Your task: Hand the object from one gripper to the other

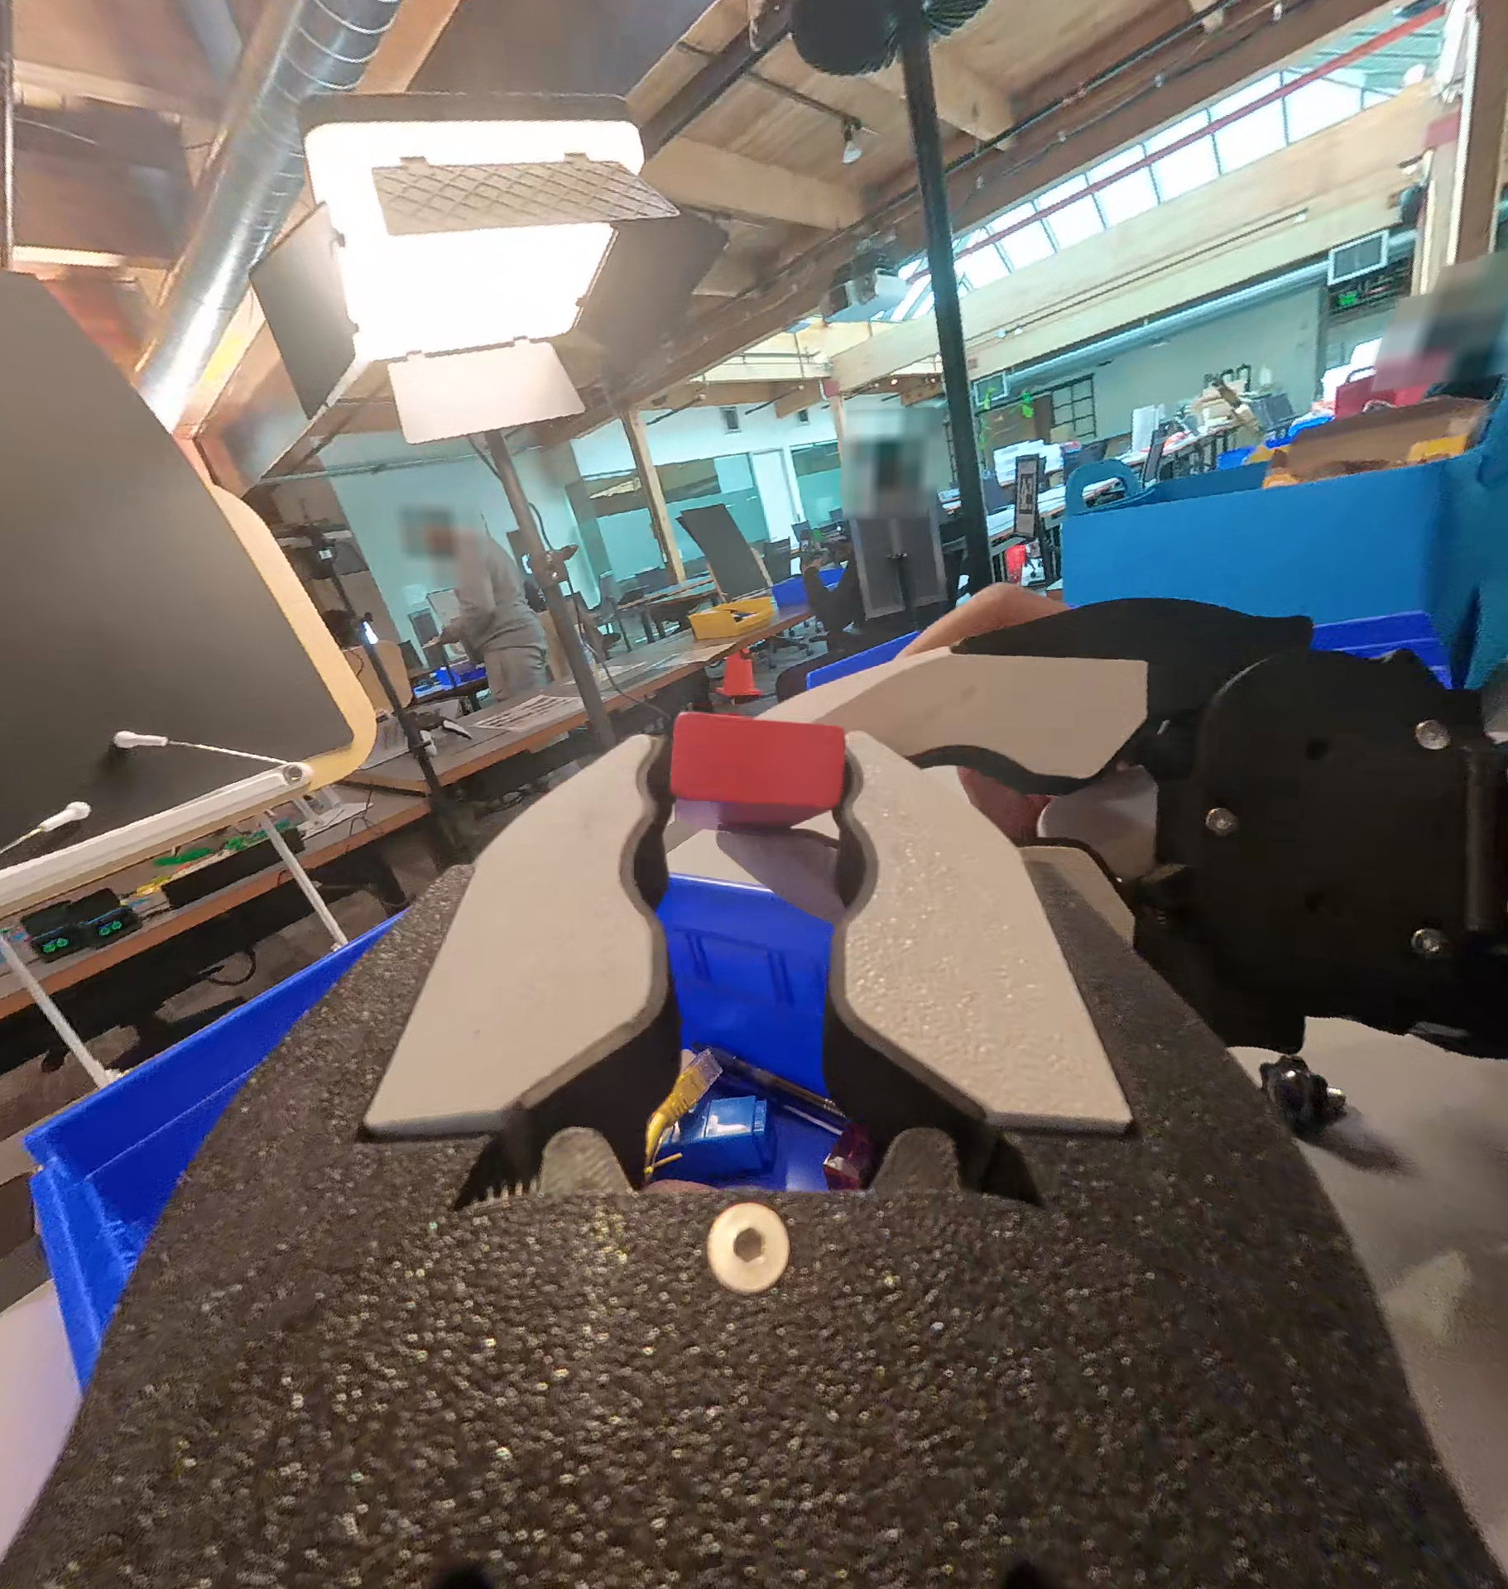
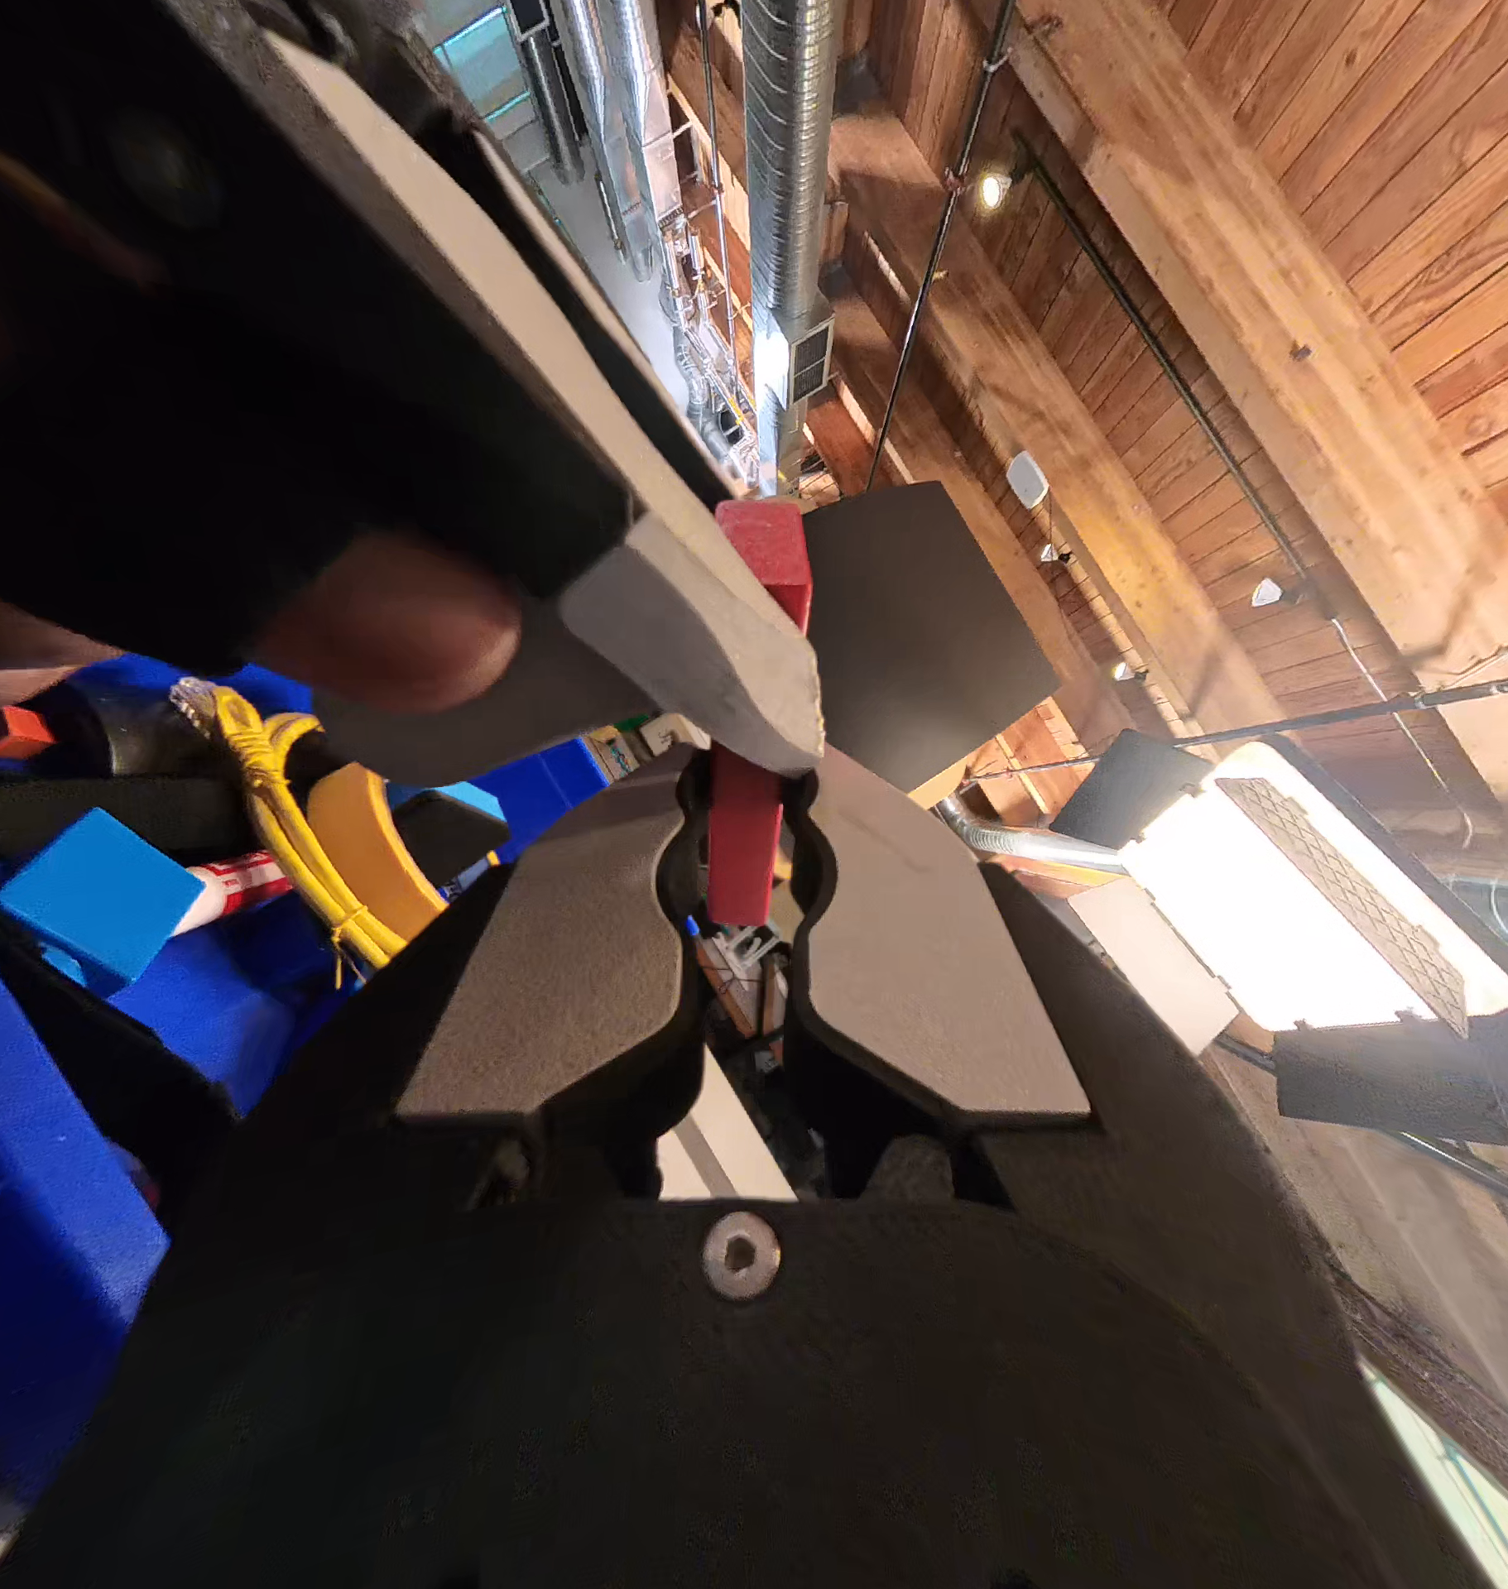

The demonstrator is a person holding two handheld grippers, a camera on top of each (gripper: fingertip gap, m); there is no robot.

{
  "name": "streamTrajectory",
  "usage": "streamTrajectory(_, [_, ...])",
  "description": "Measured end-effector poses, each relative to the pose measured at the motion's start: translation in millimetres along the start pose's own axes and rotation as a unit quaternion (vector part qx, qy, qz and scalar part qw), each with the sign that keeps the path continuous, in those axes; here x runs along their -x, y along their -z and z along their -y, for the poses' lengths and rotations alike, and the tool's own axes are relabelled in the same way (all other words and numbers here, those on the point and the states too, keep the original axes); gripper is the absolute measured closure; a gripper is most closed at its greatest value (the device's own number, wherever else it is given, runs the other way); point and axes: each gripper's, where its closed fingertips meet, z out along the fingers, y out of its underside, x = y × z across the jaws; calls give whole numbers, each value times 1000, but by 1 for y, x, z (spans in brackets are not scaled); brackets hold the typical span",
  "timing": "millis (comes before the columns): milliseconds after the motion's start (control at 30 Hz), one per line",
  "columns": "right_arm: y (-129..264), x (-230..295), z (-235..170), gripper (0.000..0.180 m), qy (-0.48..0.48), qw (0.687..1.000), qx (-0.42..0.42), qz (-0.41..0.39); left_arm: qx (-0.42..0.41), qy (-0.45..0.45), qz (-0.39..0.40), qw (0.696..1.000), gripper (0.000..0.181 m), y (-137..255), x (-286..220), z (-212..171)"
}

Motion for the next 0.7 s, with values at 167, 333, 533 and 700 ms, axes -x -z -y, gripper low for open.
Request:
streamTrajectory(167, [2,-6,2,160,-40,999,-13,-6,-17,-6,8,1000,146,3,3,5])
streamTrajectory(333, [5,-14,5,155,-107,994,-38,2,-96,83,-14,992,146,12,14,19])
streamTrajectory(533, [18,-30,27,147,-344,923,-138,103,-205,229,-122,944,146,31,18,45])
streamTrajectory(700, [31,-32,44,133,-505,807,-206,227,-247,272,-186,911,146,42,16,56])
